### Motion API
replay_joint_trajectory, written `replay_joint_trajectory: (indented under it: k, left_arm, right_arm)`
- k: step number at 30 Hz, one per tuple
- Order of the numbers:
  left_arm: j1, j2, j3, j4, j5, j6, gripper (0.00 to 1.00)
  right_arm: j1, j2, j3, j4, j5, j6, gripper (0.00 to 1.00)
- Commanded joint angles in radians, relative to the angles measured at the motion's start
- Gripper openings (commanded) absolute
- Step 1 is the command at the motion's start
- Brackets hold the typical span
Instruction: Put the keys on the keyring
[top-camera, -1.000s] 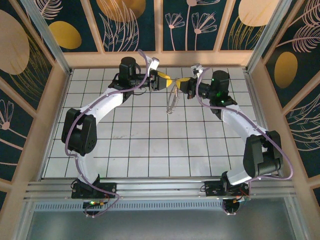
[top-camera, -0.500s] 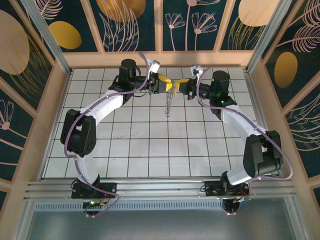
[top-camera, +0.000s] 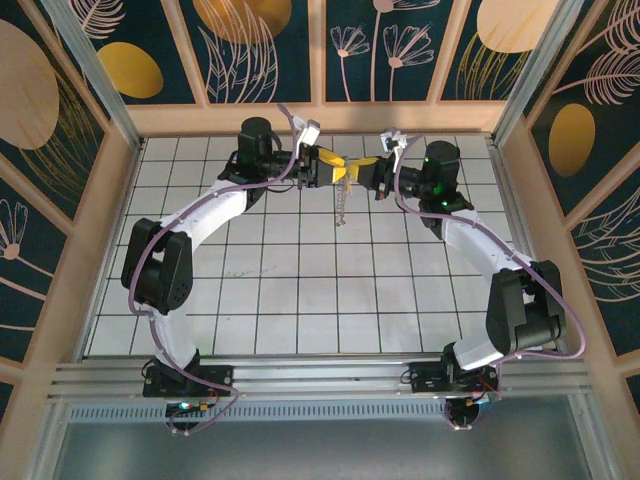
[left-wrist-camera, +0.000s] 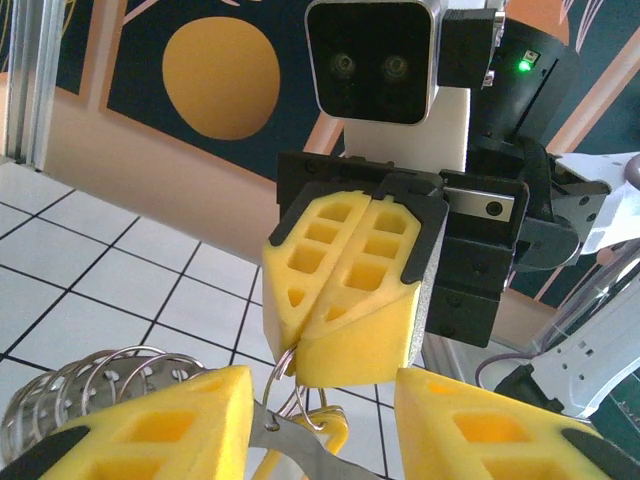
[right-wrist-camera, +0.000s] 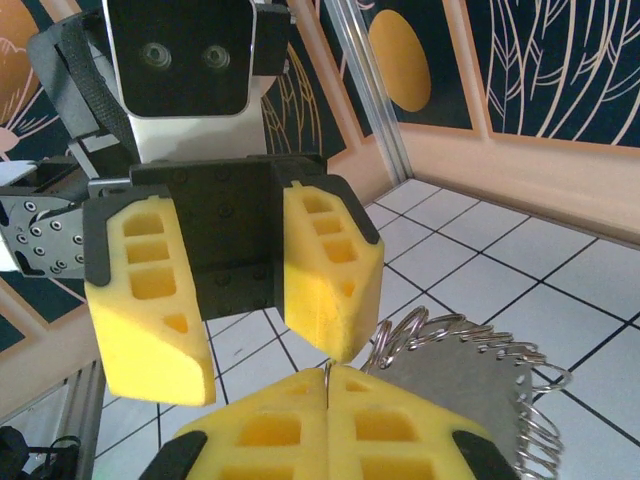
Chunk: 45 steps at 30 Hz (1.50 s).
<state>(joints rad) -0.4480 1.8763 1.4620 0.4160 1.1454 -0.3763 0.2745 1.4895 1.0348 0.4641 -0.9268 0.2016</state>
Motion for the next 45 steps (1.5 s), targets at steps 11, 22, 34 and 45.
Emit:
replay_joint_trajectory:
  k: [11, 22, 34, 45]
  left_arm:
    - [-0.016, 0.003, 0.015, 0.046, 0.035, -0.011, 0.31]
    - [-0.017, 0.006, 0.006, 0.111, 0.039, -0.055, 0.03]
    - [-0.017, -0.003, 0.013, 0.106, 0.044, -0.039, 0.33]
    - [-0.017, 0.004, 0.051, 0.052, 0.088, 0.009, 0.18]
  right_arm:
    - [-0.001, 0.014, 0.011, 0.095, -0.050, 0.034, 0.00]
    - [0.003, 0.018, 0.012, 0.089, -0.044, 0.028, 0.00]
    - [-0.007, 0.016, 0.015, 0.065, -0.045, 0.006, 0.00]
    - [-0.031, 0.005, 0.030, 0.016, -0.132, -0.029, 0.00]
